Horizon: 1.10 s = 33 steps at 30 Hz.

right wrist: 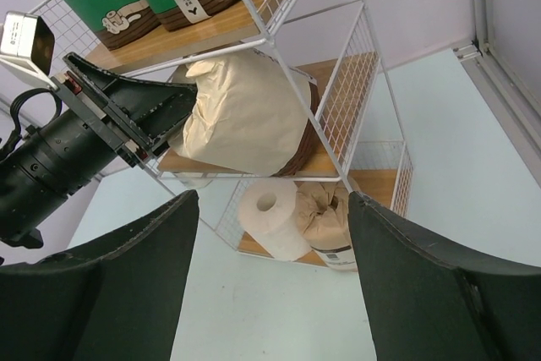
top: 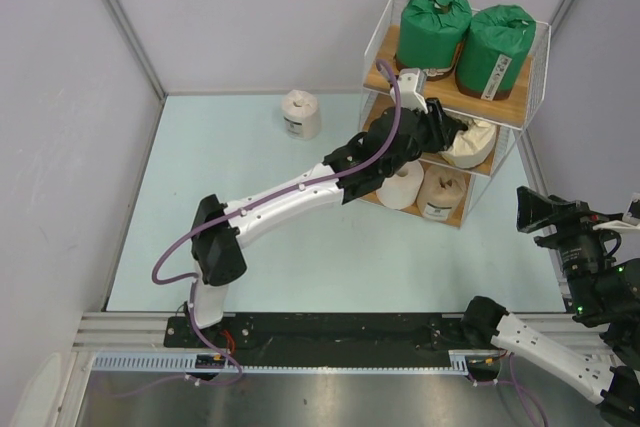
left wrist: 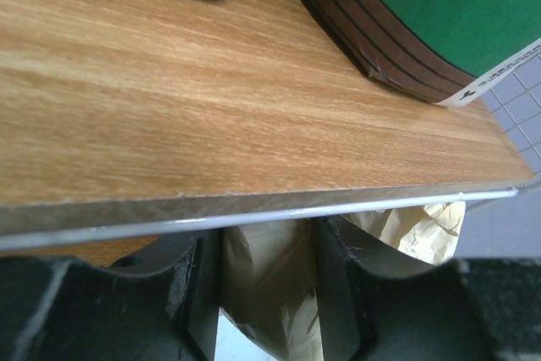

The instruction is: Place and organize the paper towels onto the shelf

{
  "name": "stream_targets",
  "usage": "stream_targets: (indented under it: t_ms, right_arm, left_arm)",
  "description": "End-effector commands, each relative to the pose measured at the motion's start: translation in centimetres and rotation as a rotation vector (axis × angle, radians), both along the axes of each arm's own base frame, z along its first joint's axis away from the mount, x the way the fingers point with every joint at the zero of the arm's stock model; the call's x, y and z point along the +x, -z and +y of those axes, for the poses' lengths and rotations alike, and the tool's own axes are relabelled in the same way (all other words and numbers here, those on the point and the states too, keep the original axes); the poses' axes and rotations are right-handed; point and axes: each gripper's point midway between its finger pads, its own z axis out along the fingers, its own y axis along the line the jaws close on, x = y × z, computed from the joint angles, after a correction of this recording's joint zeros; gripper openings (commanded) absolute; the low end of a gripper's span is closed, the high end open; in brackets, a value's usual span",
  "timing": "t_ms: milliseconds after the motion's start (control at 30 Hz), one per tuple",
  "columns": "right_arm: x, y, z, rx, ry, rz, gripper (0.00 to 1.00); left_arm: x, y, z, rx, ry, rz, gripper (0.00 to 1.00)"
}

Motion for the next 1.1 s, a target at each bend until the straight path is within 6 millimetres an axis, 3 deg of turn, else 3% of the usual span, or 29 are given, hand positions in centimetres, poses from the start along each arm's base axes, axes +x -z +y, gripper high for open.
stream_targets:
  t_ms: [0,333,567,633,667,800,833,1067]
  right_arm:
    - [-0.4,-0.3,-0.5,0.014,0.003,-0.004,0.76]
    - [-0.4,0.0,-0.6,0.019,0.009,0.006,0.76]
    - [-0.5,0.2,-0.7,0.019,0.010,0.011,0.76]
    - [-0.5,0.2,-0.6,0.022,0.009,0.012,0.76]
    - [-0.5,0.3,-0.6,0.019,0.009,0.015,0.76]
    - [-0.6,0.4,-0.7,0.024,0.010,0.016,0.76]
    - [-0.6,0.4,-0.8,0.027,0.011,0.015,0.76]
    - [-0.6,0.6,-0.9,0.024,0.014,0.020,0.77]
  left_arm:
    - [2.0,-2.6,0.6,-0.046,-0.066,-0.066,0.39]
    - [3.5,-3.3,2.3,0.017,-0.167,-0.111,0.39]
    - [3.6,-2.5,2.0,0.031,-0.152,-0.105,0.43]
    - [3.5,-2.1,1.7,0.033,-0.143,-0.101,0.53]
    - [3.5,-1.9,1.6,0.036,-0.140,-0.098,0.66]
    - [3.6,-1.3,1.9,0.055,-0.128,-0.101,0.96]
    - [3.6,-1.3,1.9,0.053,-0.123,-0.100,1.00]
    - [3.3,-2.5,2.9,0.015,-0.106,-0.111,1.00]
